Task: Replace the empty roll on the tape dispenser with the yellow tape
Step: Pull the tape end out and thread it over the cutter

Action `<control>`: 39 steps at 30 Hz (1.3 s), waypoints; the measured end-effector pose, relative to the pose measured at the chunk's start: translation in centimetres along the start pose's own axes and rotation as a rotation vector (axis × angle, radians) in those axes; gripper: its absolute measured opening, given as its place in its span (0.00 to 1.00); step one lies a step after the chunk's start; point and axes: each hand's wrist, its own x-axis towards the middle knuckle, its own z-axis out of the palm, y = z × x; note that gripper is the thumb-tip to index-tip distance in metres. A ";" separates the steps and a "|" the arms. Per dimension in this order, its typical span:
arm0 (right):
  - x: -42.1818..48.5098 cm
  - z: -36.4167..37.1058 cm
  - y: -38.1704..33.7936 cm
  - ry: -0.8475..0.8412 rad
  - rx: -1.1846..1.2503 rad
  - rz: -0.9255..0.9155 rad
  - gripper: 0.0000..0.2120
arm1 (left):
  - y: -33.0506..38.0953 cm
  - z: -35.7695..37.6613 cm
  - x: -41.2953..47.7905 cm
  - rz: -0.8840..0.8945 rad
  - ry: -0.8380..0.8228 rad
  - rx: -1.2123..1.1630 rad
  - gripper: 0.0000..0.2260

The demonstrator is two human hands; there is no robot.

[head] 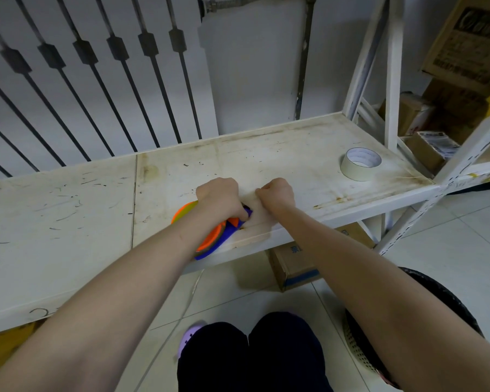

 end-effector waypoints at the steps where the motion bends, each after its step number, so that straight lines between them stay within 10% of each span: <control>1: -0.1 -0.2 -0.1 -0.009 0.038 0.014 0.08 | -0.2 -0.1 -0.1 0.005 0.028 -0.017 0.17; 13: -2.1 -2.7 -2.2 -0.179 0.483 0.238 0.06 | -3.2 0.1 -2.0 0.037 0.332 -0.334 0.22; 28: -4.7 -1.0 -4.2 -0.493 0.411 0.361 0.02 | -4.9 0.4 -3.6 0.091 0.477 -0.521 0.21; 34: -4.7 -0.2 -3.3 -0.633 0.444 0.473 0.17 | -5.3 -0.1 -3.8 0.067 0.494 -0.615 0.21; 39: -5.1 0.1 -3.3 -0.600 0.396 0.421 0.06 | -5.4 -0.3 -3.5 0.048 0.467 -0.641 0.22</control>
